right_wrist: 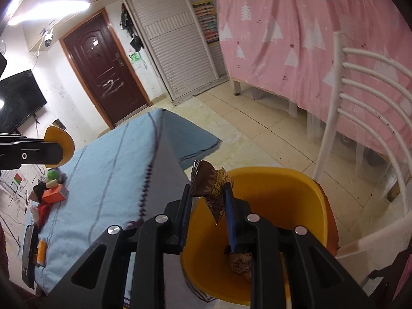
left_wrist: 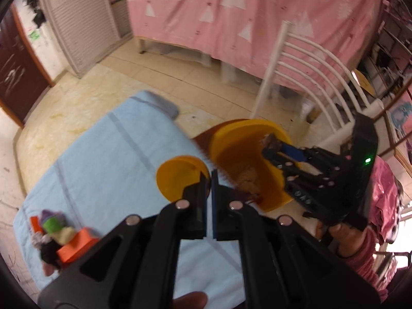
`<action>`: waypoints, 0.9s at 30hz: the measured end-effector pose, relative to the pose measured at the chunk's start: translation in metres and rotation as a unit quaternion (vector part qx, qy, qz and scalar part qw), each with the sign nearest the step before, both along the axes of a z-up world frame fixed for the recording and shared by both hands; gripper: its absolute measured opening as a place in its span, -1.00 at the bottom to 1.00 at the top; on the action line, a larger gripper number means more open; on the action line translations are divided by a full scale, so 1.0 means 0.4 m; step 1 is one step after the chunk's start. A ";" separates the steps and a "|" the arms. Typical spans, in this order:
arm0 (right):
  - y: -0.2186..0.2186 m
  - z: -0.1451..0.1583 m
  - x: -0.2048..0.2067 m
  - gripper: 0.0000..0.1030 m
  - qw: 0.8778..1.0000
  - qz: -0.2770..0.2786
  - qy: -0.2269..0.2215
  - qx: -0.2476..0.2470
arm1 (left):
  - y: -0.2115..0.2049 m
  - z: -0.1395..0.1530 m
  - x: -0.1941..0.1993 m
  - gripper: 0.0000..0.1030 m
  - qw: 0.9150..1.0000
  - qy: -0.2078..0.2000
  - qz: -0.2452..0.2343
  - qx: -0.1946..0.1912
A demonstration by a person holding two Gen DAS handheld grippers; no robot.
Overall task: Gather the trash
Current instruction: 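Drop the wrapper from the right tool into the yellow bin while the left tool drops the yellow cup, then return both tools to the pile on the bed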
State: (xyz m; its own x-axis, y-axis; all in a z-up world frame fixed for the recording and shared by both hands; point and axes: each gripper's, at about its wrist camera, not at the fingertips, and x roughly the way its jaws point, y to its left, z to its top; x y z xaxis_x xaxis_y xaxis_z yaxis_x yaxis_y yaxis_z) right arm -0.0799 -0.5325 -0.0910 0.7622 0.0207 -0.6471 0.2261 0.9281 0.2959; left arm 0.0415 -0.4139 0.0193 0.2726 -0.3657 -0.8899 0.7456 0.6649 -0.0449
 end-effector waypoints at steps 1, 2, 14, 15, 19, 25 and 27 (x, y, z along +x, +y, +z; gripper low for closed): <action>-0.011 -0.012 -0.006 -0.65 1.000 -0.004 0.002 0.005 | -0.025 -0.008 -0.008 -0.98 1.000 0.005 -0.005 0.001; -0.019 -0.020 -0.009 -0.65 1.000 -0.006 0.004 0.008 | -0.047 -0.013 -0.016 -0.98 1.000 0.010 -0.011 0.003; -0.077 -0.061 -0.056 0.26 0.999 -0.028 0.002 0.024 | -0.183 -0.049 -0.053 -0.27 0.999 0.020 -0.032 0.021; -0.079 -0.061 -0.060 0.35 0.999 -0.030 0.000 0.023 | -0.183 -0.047 -0.054 -0.26 0.999 0.019 -0.032 0.022; -0.073 -0.057 -0.054 0.36 0.999 -0.029 -0.003 0.027 | -0.166 -0.038 -0.053 -0.24 0.999 0.009 -0.028 0.022; -0.033 -0.016 -0.033 0.37 1.000 -0.013 -0.013 0.016 | -0.113 0.006 -0.034 -0.24 1.000 -0.008 -0.012 0.012; -0.015 0.006 -0.026 0.37 1.000 -0.007 -0.020 0.011 | -0.093 0.022 -0.027 -0.24 1.000 -0.011 -0.007 0.008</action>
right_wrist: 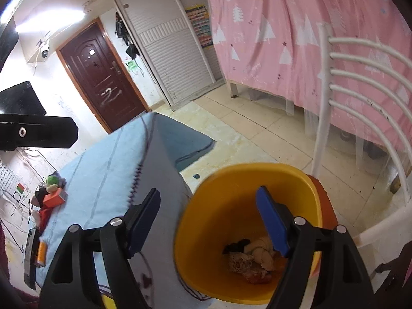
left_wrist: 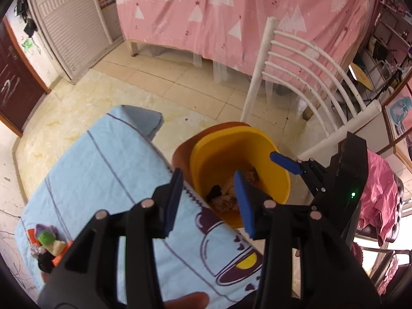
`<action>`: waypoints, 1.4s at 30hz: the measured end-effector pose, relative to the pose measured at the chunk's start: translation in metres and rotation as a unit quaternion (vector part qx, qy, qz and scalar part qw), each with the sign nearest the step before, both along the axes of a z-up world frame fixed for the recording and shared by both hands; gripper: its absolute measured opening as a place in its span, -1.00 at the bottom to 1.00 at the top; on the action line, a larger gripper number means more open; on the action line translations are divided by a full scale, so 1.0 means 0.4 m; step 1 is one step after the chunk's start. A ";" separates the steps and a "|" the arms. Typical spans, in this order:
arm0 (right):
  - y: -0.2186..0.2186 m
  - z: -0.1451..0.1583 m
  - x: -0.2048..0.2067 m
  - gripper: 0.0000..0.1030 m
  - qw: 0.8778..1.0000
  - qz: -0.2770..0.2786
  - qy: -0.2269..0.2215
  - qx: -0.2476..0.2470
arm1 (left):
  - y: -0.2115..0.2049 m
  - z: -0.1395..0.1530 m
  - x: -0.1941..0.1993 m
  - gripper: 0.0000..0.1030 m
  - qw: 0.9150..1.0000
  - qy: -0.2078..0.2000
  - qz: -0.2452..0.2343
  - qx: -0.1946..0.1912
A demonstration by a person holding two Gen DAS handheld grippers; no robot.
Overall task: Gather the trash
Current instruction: 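Return both tools to the pile on the bed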
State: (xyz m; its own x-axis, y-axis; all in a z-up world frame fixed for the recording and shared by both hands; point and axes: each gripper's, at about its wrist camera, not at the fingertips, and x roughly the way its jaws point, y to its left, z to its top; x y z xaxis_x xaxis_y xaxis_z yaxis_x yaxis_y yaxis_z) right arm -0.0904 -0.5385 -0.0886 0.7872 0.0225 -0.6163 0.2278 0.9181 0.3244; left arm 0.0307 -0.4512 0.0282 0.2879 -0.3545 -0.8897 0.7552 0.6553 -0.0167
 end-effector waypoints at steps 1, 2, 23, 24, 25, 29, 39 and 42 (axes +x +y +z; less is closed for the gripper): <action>0.009 0.011 0.003 0.37 1.000 0.004 -0.004 -0.002 | 0.015 0.009 0.004 -0.24 1.000 -0.004 0.004 -0.002; 0.017 0.022 0.007 0.37 1.000 0.007 -0.007 -0.004 | 0.026 0.014 0.008 -0.24 1.000 -0.006 0.008 -0.004; 0.343 0.199 0.134 0.47 0.988 0.139 -0.045 -0.055 | 0.502 0.203 0.148 0.00 0.984 -0.077 0.154 -0.046; 0.365 0.203 0.144 0.48 0.986 0.148 -0.045 -0.056 | 0.527 0.207 0.154 0.00 0.983 -0.079 0.162 -0.047; 0.380 0.204 0.150 0.48 0.985 0.154 -0.044 -0.058 | 0.551 0.209 0.159 0.00 0.981 -0.080 0.169 -0.048; 0.465 0.207 0.186 0.49 0.980 0.185 -0.039 -0.065 | 0.629 0.205 0.182 0.09 0.977 -0.080 0.190 -0.048; 0.628 0.180 0.272 0.49 0.965 0.250 -0.011 -0.079 | 0.815 0.115 0.258 0.19 0.966 -0.042 0.253 -0.046; 0.650 0.166 0.294 0.49 0.962 0.259 -0.001 -0.081 | 0.851 0.093 0.276 0.19 0.964 -0.032 0.261 -0.048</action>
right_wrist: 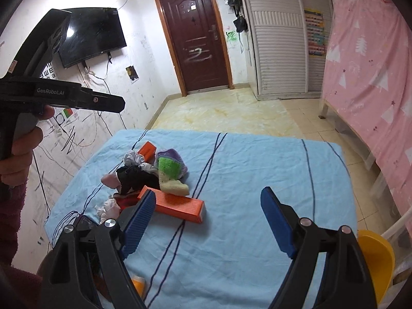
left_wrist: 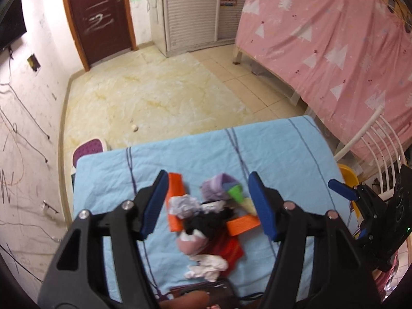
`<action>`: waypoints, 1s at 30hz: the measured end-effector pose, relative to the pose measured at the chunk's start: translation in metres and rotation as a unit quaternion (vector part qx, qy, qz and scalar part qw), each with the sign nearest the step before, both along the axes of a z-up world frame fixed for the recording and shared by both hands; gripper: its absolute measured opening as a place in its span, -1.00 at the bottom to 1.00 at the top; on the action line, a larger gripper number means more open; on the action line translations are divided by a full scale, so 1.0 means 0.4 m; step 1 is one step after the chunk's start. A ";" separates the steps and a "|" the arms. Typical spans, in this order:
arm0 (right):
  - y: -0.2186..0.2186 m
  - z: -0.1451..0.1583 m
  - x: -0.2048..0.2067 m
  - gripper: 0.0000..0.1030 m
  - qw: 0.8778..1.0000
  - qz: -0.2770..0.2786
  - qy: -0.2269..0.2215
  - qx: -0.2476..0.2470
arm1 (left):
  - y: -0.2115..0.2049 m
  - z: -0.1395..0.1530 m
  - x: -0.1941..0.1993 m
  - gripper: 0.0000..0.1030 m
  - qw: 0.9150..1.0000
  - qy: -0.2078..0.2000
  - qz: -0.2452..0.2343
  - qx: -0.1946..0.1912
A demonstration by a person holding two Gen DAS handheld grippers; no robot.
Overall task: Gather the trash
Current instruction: 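Return both tools to the pile on the bed, then grasp the orange box with the left tool while the right tool grasps the green sock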
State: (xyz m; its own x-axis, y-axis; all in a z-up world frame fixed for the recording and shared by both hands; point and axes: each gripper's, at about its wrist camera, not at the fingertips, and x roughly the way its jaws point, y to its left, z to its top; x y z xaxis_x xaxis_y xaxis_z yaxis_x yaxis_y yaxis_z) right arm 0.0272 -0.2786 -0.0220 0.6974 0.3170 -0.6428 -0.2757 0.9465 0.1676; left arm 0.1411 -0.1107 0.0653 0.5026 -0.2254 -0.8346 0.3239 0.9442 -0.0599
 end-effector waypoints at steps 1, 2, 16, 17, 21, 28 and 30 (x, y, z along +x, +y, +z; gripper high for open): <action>0.006 -0.003 0.005 0.49 1.000 0.001 0.002 -0.001 | 0.013 -0.006 0.007 0.19 1.000 0.002 0.002 -0.005; 0.013 -0.006 0.012 0.49 1.000 0.003 0.005 -0.001 | 0.021 -0.011 0.014 0.19 1.000 0.004 0.005 -0.007; 0.115 -0.047 0.109 0.49 0.999 0.024 0.035 -0.023 | 0.100 -0.154 0.109 0.19 0.997 0.068 0.032 -0.022; 0.122 -0.051 0.117 0.49 0.999 0.025 0.037 -0.024 | 0.102 -0.173 0.117 0.19 0.996 0.077 0.035 -0.022; 0.150 -0.062 0.151 0.49 0.998 0.037 0.047 -0.020 | 0.108 -0.225 0.144 0.19 0.994 0.099 0.043 -0.025; 0.196 -0.068 0.205 0.49 0.996 0.064 0.054 -0.020 | 0.111 -0.271 0.172 0.19 0.991 0.116 0.057 -0.037; 0.200 -0.072 0.219 0.49 0.997 0.059 0.053 -0.027 | 0.110 -0.281 0.181 0.19 0.990 0.124 0.061 -0.043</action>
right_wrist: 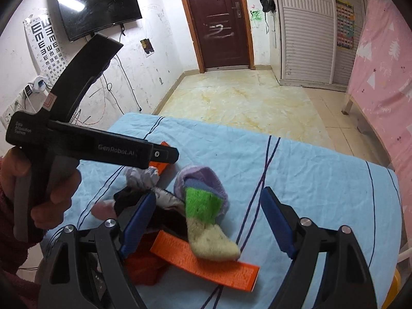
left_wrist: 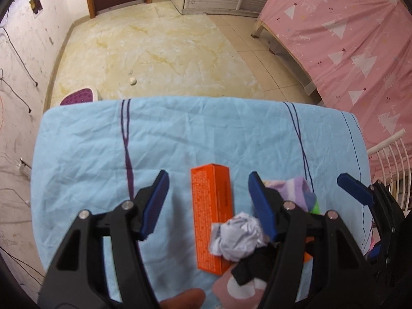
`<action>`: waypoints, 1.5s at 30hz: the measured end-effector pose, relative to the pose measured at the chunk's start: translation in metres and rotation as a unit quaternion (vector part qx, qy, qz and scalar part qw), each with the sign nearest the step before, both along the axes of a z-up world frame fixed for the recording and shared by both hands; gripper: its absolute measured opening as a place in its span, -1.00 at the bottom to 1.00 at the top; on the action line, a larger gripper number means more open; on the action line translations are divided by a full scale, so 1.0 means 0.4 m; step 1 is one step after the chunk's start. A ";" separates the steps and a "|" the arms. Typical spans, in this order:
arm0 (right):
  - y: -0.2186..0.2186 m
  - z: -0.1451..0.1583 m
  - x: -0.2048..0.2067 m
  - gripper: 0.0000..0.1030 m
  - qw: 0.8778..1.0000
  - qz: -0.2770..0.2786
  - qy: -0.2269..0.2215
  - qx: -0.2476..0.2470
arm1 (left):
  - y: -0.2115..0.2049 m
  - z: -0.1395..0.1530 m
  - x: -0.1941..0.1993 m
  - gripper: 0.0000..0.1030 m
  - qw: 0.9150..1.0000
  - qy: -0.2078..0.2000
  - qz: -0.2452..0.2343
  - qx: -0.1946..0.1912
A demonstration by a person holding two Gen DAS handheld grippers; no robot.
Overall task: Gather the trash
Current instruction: 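Grasp the orange box with the left tool while the right tool grasps the green sock, then carry the box and sock over the yellow bin and open both tools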
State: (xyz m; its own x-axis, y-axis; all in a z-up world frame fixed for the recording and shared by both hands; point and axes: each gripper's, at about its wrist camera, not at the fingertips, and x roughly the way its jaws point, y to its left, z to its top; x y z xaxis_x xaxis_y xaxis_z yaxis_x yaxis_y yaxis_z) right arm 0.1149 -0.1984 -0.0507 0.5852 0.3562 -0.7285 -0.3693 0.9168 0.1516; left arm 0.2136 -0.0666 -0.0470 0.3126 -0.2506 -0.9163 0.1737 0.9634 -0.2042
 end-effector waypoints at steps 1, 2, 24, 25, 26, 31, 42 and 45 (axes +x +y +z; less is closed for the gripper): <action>-0.001 -0.002 0.007 0.49 1.000 -0.004 -0.001 -0.001 | 0.002 -0.007 0.001 0.19 1.000 0.005 0.001 -0.004; 0.000 -0.002 0.014 0.49 1.000 -0.007 -0.001 0.002 | 0.002 -0.012 0.004 0.18 1.000 0.007 0.001 -0.007; -0.004 -0.014 0.047 -0.75 0.999 -0.036 -0.006 0.002 | -0.009 0.055 -0.041 -0.42 0.997 -0.072 0.010 0.037; -0.020 -0.003 0.039 -0.75 0.999 -0.041 -0.013 0.008 | -0.007 0.072 -0.044 -0.42 0.996 -0.084 0.011 0.040; -0.031 0.005 0.035 -0.75 0.999 -0.046 -0.017 0.013 | -0.006 0.092 -0.048 -0.42 0.994 -0.098 0.012 0.042; -0.108 0.048 -0.011 -0.75 0.996 -0.076 -0.045 0.033 | -0.021 0.174 -0.067 -0.42 0.991 -0.132 0.010 0.033; -0.386 0.147 -0.245 -0.75 0.976 -0.175 -0.116 0.052 | -0.285 0.277 -0.164 -0.42 0.984 -0.156 -0.081 0.012; -0.487 0.160 -0.320 -0.75 0.967 -0.214 -0.129 0.049 | -0.387 0.288 -0.208 -0.42 0.980 -0.160 -0.117 0.009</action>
